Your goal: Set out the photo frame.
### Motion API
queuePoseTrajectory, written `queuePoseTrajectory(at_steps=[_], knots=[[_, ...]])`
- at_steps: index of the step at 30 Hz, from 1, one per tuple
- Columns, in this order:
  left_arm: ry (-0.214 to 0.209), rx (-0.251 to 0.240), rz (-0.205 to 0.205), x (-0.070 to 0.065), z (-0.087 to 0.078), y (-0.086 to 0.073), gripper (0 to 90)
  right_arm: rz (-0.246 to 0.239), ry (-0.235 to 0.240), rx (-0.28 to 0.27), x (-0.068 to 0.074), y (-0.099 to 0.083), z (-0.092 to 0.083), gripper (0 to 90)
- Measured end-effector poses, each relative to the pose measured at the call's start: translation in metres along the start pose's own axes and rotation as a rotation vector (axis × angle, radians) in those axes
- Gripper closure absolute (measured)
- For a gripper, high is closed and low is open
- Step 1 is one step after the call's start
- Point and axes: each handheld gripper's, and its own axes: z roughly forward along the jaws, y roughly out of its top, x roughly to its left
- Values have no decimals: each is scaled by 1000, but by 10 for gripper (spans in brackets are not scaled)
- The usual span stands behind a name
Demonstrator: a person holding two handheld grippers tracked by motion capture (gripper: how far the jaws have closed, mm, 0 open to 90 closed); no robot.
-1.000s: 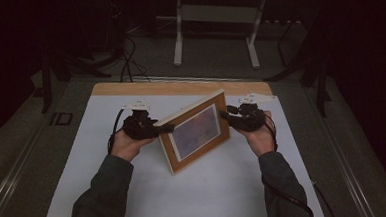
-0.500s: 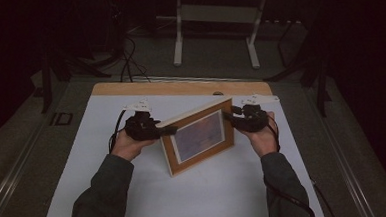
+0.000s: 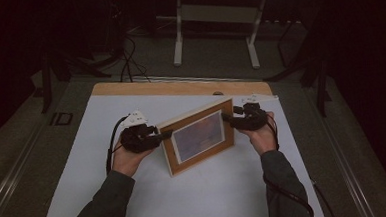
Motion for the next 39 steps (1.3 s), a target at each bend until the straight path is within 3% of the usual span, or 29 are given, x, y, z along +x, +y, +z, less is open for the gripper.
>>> queuePoseTrajectory(at_steps=[2, 3, 7, 14, 16, 20, 25, 39], knots=[[-8, 0, -4, 1, 0, 0, 703, -2, 3, -2, 0, 0, 1, 408], [-47, 3, -20, 5, 0, 0, 703, -3, 6, -6, 1, 1, 1, 404], [-118, 9, -52, 14, 1, 1, 720, -18, 31, -19, 2, 2, 3, 377], [-153, 60, -34, 25, 0, 7, 723, -22, 51, -11, 0, 5, 4, 354], [-143, 66, -32, 28, 0, 8, 721, 1, 82, -21, -4, 7, 4, 340], [-100, 63, -27, 31, 1, 10, 716, 2, 101, -17, -5, 8, 7, 338], [-48, 79, 16, 29, 2, 13, 705, -11, 126, 2, -3, 9, 13, 341], [-30, 65, 29, 35, 1, 12, 682, 31, 152, -20, -7, 5, 9, 453]])
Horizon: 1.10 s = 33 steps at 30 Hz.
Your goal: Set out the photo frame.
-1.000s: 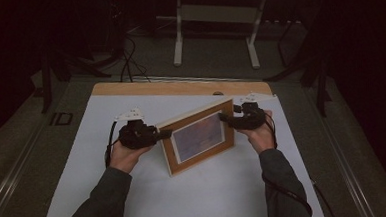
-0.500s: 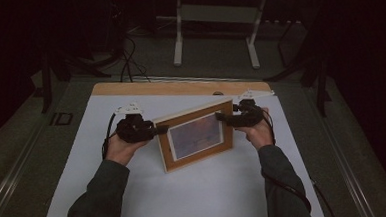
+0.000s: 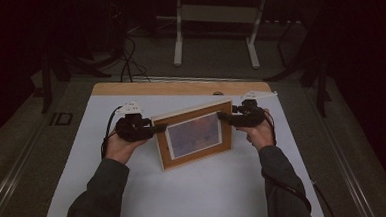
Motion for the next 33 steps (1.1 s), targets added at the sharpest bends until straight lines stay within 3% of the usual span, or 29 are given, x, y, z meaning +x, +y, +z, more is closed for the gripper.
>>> queuePoseTrajectory(at_steps=[33], knots=[[3, -10, -16, 8, 4, 0, 635, 11, 3, 8, 3, -7, -10, 563]])
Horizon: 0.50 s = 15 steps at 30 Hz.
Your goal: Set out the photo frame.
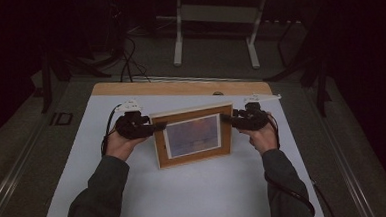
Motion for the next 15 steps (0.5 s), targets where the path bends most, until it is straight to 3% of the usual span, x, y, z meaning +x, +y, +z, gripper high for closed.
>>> queuePoseTrajectory(at_steps=[15], knots=[[-11, 8, -13, 5, 3, 1, 612, 17, -17, -12, 6, -7, -6, 589]])
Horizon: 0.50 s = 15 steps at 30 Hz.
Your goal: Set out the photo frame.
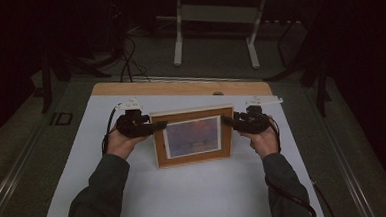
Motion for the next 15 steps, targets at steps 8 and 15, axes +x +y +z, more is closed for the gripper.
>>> queuePoseTrajectory(at_steps=[8, 15], knots=[[-15, 1, 0, 5, 2, 1, 600, -2, -9, -4, 3, -4, -3, 608], [-23, 2, 8, 9, 5, 4, 592, 5, -24, -11, 4, -6, -5, 616]])
